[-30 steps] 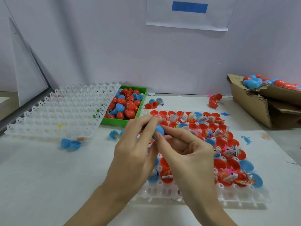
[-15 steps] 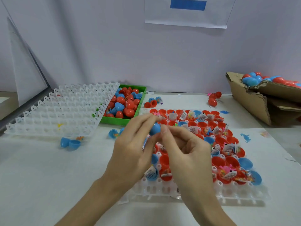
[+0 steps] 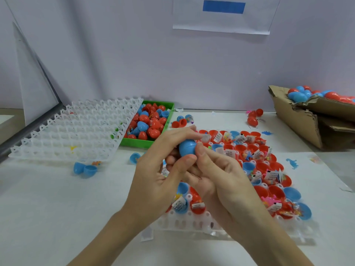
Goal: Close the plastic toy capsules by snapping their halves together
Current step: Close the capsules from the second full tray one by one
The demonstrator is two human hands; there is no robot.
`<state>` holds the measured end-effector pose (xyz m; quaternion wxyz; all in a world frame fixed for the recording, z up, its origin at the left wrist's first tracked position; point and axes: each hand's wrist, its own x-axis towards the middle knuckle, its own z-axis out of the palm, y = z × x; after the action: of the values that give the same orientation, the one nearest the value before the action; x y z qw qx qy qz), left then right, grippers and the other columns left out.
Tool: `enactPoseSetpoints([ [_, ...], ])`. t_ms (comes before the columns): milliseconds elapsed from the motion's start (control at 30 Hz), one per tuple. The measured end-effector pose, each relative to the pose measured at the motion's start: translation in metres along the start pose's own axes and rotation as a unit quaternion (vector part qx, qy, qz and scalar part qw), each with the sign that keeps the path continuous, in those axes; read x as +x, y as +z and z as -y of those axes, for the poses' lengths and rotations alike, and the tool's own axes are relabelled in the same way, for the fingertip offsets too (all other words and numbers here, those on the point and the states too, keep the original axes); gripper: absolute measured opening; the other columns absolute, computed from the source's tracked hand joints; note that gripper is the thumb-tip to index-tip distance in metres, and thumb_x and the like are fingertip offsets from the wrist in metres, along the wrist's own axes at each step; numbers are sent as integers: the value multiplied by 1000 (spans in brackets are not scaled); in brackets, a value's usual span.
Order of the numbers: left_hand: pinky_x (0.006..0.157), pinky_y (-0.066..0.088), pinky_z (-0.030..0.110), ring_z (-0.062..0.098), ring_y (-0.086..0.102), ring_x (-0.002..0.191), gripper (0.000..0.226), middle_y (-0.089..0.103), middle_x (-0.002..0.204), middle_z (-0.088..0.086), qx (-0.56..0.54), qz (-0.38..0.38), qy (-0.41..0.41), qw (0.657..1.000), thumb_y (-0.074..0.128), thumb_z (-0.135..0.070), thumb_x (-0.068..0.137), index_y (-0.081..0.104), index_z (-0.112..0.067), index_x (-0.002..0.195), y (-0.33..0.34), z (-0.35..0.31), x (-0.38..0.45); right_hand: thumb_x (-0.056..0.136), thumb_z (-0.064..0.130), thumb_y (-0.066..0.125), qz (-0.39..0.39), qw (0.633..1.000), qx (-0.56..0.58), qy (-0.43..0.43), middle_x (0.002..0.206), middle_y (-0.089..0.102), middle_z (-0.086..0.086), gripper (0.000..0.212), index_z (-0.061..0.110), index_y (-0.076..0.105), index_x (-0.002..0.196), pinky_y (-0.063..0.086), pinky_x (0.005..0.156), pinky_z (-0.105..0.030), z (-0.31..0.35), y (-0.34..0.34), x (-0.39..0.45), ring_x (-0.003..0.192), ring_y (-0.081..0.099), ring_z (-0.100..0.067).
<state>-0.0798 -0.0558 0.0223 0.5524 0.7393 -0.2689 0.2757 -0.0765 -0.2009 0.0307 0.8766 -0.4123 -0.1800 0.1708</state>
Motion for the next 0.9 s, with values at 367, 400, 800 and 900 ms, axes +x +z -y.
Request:
enactPoseSetpoints([
  [367, 105, 49, 29, 24, 59, 130, 28, 66, 129, -2, 33, 3, -23, 999, 50, -17, 105, 65, -8, 128, 6, 6, -5, 96, 29, 63, -56, 996, -59, -28, 108, 77, -18, 33, 4, 78, 111, 59, 88, -29, -5, 0, -2, 104, 75, -30],
  [400, 108, 48, 30, 22, 57, 135, 31, 65, 134, -5, 15, 22, -44, 999, 49, -20, 107, 64, -13, 133, 4, 7, -4, 94, 29, 65, -68, 992, -94, -42, 109, 77, -13, 31, 8, 78, 112, 59, 87, -27, -5, -1, -2, 104, 75, -27],
  [800, 89, 62, 32, 28, 76, 101, 18, 79, 103, 11, -213, -3, -339, 916, 79, -32, 86, 80, -23, 101, -1, 13, 3, 86, 38, 74, -165, 661, -684, -260, 107, 59, 5, 49, 16, 68, 129, 50, 80, -12, -11, -25, 3, 87, 53, -2],
  [900, 87, 62, 29, 27, 75, 98, 34, 77, 108, 19, -276, -9, -362, 890, 78, -31, 84, 78, -7, 109, -6, 12, 5, 91, 38, 69, -127, 681, -677, -248, 127, 54, 2, 59, 20, 55, 146, 46, 96, -11, -12, -22, 4, 113, 53, -5],
])
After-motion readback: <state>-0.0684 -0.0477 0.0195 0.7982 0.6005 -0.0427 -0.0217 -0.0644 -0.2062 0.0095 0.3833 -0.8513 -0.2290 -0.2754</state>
